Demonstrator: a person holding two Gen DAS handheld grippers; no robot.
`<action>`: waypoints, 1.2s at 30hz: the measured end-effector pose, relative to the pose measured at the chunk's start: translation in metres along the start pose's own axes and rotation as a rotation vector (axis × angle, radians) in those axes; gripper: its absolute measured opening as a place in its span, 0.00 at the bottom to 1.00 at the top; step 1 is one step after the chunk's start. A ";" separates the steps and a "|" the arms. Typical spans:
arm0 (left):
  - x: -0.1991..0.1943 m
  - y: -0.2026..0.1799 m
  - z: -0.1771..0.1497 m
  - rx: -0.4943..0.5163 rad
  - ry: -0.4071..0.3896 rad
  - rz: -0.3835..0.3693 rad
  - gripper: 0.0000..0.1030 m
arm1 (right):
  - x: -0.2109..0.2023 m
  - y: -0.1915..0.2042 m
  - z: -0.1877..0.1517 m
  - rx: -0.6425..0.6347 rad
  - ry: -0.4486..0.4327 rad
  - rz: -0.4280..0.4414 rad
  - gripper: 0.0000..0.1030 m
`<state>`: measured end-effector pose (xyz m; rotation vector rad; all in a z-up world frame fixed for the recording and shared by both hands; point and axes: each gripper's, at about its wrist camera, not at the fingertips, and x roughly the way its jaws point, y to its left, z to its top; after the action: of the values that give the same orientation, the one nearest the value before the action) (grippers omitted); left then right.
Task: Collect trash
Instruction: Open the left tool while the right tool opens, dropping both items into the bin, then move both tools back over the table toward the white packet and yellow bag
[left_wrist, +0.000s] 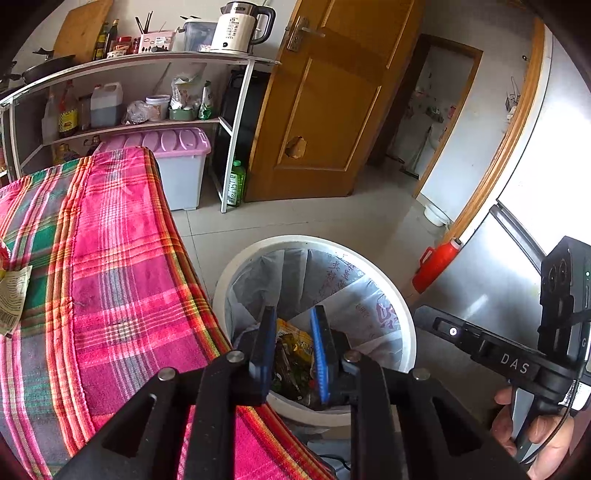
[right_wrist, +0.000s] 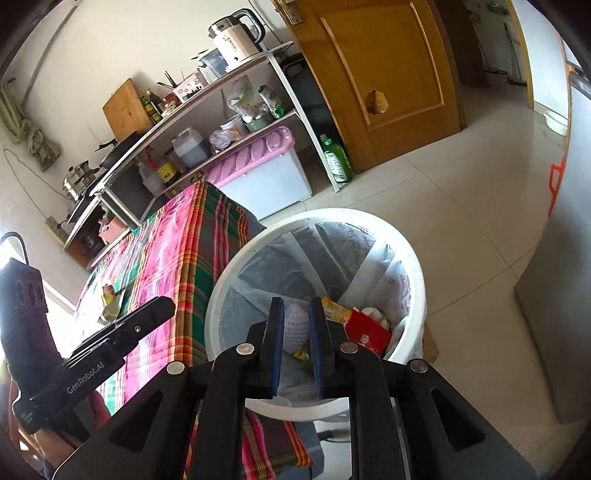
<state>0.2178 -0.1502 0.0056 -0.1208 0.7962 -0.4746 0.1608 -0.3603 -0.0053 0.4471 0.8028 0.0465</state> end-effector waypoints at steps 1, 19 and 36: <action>-0.004 0.002 -0.001 -0.004 -0.006 0.002 0.19 | -0.003 0.003 0.000 -0.011 -0.009 0.007 0.13; -0.082 0.052 -0.021 -0.067 -0.132 0.111 0.19 | -0.015 0.079 -0.016 -0.150 -0.017 0.137 0.24; -0.128 0.124 -0.035 -0.165 -0.194 0.248 0.28 | 0.006 0.160 -0.024 -0.290 0.021 0.219 0.28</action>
<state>0.1609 0.0204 0.0305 -0.2152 0.6487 -0.1593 0.1685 -0.2046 0.0402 0.2576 0.7508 0.3669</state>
